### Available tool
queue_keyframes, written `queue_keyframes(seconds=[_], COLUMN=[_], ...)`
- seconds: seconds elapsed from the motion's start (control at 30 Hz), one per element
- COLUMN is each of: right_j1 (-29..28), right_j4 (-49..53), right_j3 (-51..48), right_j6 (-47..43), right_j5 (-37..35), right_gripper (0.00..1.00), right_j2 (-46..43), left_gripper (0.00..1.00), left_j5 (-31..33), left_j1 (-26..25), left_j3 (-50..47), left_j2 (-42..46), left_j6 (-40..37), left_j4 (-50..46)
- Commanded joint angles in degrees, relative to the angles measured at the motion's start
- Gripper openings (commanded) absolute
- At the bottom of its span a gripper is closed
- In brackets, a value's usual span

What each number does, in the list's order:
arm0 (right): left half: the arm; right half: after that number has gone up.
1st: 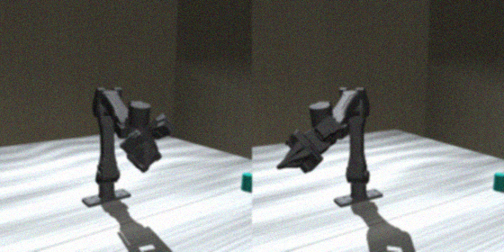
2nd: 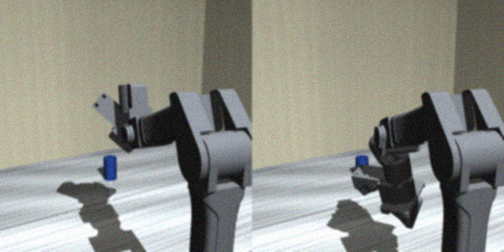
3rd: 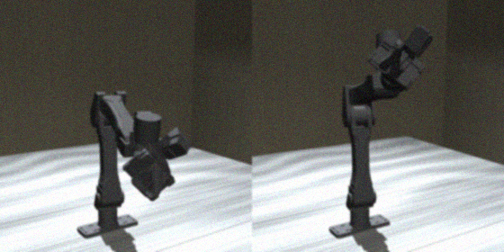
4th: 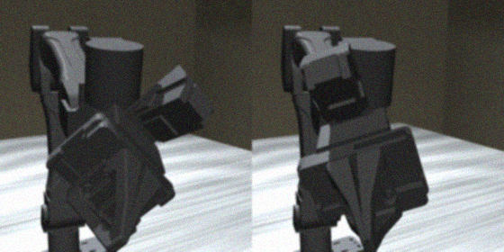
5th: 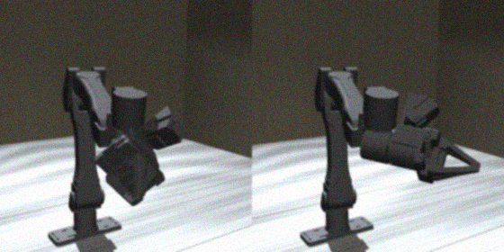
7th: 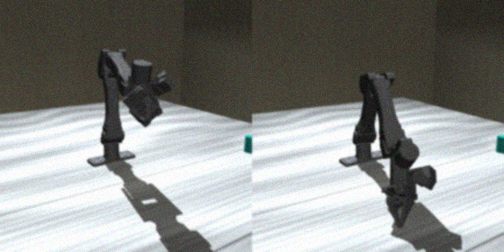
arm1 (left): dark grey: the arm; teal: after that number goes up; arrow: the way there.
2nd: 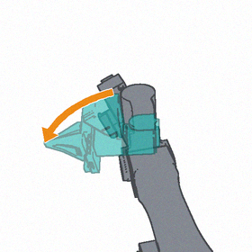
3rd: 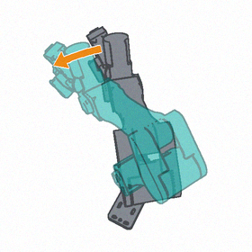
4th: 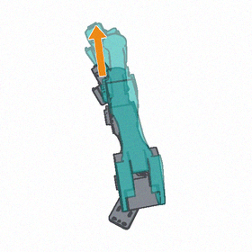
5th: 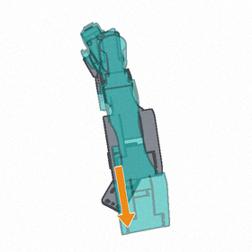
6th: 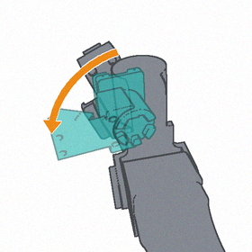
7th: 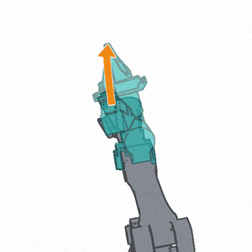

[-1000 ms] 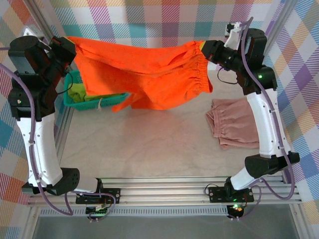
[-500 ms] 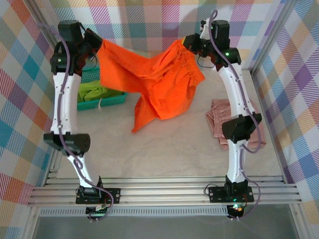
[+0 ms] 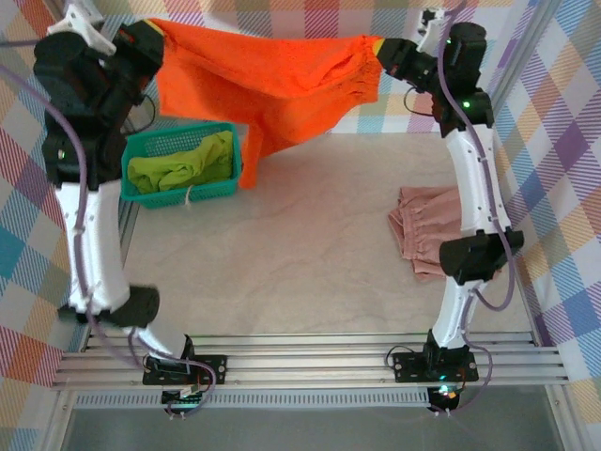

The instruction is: Fold and stack the shorts

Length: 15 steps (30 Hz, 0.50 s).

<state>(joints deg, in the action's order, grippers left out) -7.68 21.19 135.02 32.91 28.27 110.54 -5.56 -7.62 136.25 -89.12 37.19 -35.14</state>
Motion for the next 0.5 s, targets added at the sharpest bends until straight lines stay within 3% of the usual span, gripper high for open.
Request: queue_keyframes(seconds=[0.0,0.13,0.27,0.47], right_j1=[0.01,0.04,0.06,0.04], right_j4=[-6.31,-9.47,-6.8,-1.44], right_j3=[-11.85,-29.88,-43.68,-60.99], right_j6=[-4.79,-9.5,-13.91,-12.67], right_j5=[3.13,2.33,-0.91,-4.28], right_gripper=[0.0,0.0,0.0,0.0], right_j2=[-5.29,-12.81,-20.1,-31.33], left_gripper=[0.0,0.0,0.0,0.0], left_j5=[-0.9,-0.49,0.67,8.14], left_j1=[-3.96,-7.65,-10.51,-11.01], left_j3=[-19.35,-41.55,-56.55,-64.8], left_j2=[8.99,20.88,30.13,41.99], left_j6=[-4.77,-4.38,-3.62,-4.88], left_j4=[8.91,13.44,12.39,4.91])
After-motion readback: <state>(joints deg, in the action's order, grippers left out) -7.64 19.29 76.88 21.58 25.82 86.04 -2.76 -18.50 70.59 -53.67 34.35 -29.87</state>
